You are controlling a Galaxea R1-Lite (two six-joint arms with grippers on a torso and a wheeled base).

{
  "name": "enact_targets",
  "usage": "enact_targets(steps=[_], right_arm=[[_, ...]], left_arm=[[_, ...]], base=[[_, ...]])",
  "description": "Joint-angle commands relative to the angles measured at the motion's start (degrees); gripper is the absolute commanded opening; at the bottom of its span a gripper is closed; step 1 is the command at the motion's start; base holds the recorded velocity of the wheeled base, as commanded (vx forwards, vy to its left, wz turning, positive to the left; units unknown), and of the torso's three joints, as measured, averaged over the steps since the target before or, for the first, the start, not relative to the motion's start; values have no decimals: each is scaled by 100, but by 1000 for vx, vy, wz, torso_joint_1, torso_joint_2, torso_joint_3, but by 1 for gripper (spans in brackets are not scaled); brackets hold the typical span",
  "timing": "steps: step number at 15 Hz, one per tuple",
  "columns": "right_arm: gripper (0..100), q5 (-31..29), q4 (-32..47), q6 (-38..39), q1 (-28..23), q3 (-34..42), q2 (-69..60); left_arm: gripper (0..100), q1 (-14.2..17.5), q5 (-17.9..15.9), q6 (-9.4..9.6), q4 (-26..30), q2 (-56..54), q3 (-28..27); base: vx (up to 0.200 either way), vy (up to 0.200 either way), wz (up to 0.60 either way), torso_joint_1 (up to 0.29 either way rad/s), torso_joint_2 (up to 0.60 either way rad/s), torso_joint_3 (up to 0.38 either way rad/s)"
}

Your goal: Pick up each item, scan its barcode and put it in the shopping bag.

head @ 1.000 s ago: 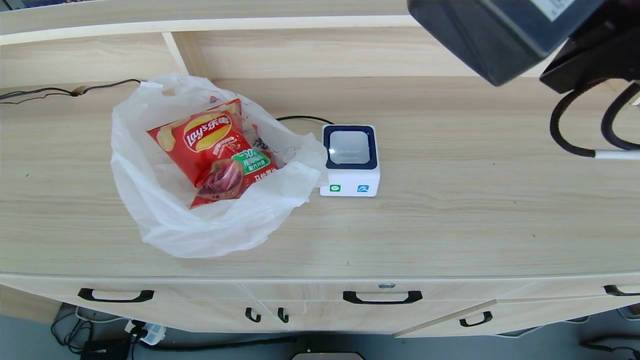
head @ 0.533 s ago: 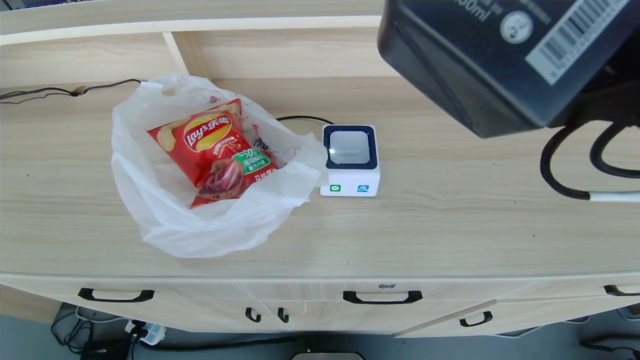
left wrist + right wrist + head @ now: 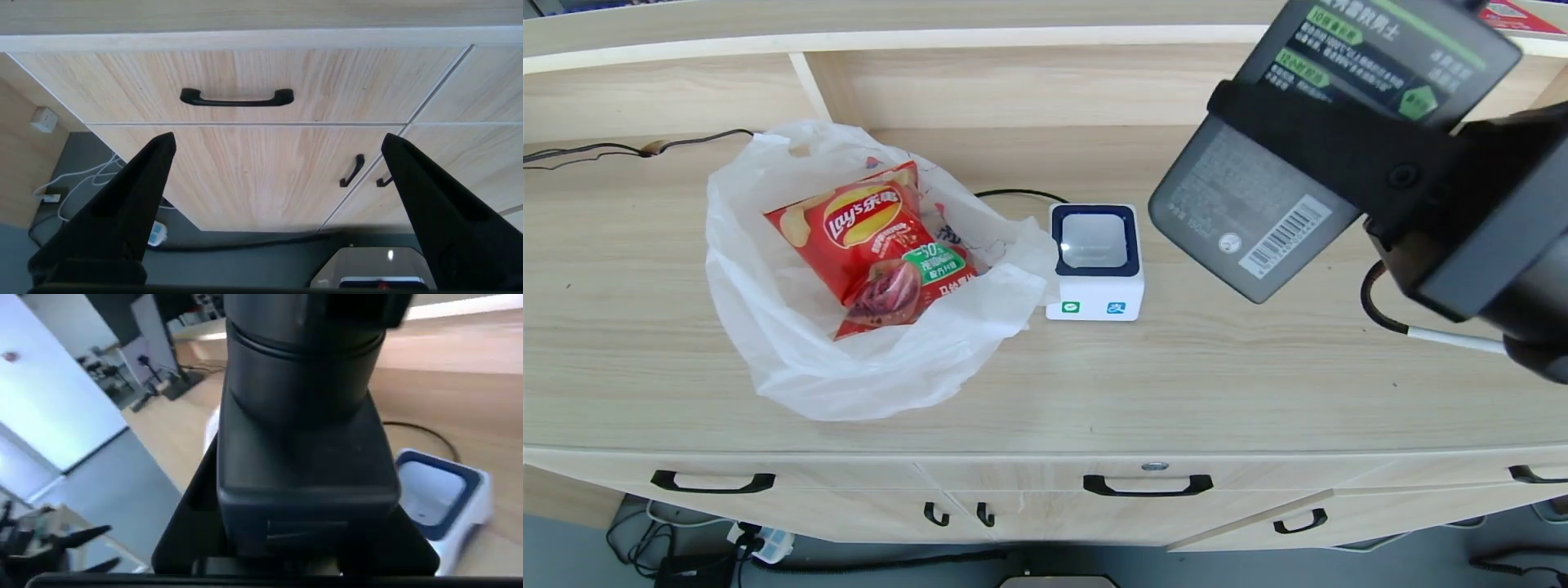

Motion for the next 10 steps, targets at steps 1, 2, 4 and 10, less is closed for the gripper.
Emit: enact_targets(steps=[1,2,4,10], right_arm=[[0,-802,41,-1174,-790,762,-348],[0,-1092,50,-1359,-808,964,-410],[0,-1426,50,-1825,-861,991,-419],[0,-943,6,-3284,-738,296,548]], left_arm=[[100,5,0,0,-2,-2,0],[100,5,0,0,-2,-2,0],[100,-4,0,-9,7,-2,0],[100,5,0,-9,-2,-2,0]], base=[[0,0,0,0,0,0],[0,0,0,0,0,0],[0,0,0,0,0,0],[0,0,0,0,0,0]])
